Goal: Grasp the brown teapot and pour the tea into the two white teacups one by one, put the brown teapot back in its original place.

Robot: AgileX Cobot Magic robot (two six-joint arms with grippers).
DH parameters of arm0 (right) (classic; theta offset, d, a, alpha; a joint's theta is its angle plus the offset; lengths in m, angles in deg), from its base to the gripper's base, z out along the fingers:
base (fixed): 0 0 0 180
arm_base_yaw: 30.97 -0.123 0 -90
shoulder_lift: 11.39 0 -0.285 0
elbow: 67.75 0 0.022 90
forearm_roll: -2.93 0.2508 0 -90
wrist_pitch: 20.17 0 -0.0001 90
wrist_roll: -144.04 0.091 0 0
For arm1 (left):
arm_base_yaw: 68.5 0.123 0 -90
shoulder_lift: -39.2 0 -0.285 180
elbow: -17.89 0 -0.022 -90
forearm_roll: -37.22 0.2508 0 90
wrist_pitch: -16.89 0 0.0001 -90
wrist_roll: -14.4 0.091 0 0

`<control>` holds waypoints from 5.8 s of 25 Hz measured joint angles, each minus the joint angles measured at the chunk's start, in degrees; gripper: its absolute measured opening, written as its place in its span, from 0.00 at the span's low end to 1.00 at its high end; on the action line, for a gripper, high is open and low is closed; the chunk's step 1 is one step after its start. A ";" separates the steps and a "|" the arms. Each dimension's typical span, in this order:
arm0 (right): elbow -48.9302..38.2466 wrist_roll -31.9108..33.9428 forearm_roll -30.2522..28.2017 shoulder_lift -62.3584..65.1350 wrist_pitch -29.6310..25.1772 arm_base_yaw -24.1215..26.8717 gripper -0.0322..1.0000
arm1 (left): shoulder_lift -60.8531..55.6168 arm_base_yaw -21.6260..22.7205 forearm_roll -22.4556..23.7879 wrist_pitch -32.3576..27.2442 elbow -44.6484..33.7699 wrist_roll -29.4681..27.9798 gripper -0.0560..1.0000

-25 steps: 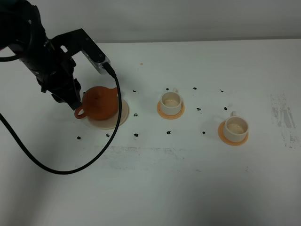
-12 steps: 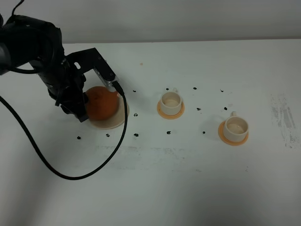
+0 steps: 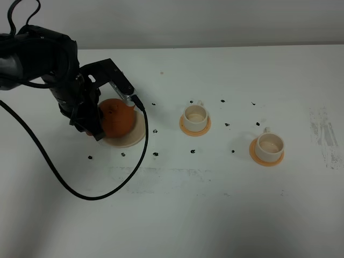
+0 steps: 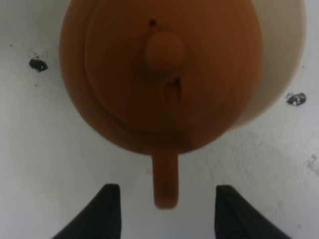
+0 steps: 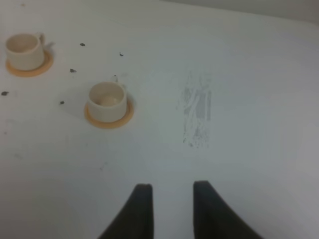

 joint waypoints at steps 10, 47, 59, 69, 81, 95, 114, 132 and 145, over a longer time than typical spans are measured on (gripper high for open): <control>0.00 0.00 0.00 0.00 0.00 0.00 0.25 | 1.30 0.00 0.12 3.51 -0.18 -0.02 0.48; 0.00 0.00 0.00 0.00 0.00 0.00 0.25 | 2.08 0.05 -1.92 1.93 -0.18 -0.27 0.17; 0.00 0.00 0.00 0.00 0.00 0.00 0.25 | -0.54 -0.06 -3.51 6.28 -0.37 -0.11 0.17; 0.00 0.00 0.00 0.00 0.00 0.00 0.25 | 0.59 -2.98 -4.20 5.57 8.52 0.29 0.17; 0.00 0.00 0.00 0.00 0.00 0.00 0.25 | 10.53 -7.88 -6.95 -0.71 22.80 5.07 0.17; 0.00 0.00 0.00 0.00 0.00 0.00 0.25 | 10.95 -8.41 -2.82 -1.51 23.01 21.07 0.17; 0.00 0.00 0.00 0.00 0.00 0.00 0.25 | 11.77 -8.59 2.02 2.98 23.06 33.40 0.17; 0.00 0.00 0.00 0.00 0.00 0.00 0.25 | 12.98 -10.38 8.66 6.16 23.06 37.09 0.17; 0.00 0.00 0.00 0.00 0.00 0.00 0.25 | 13.74 -12.14 13.56 7.70 23.06 39.23 0.17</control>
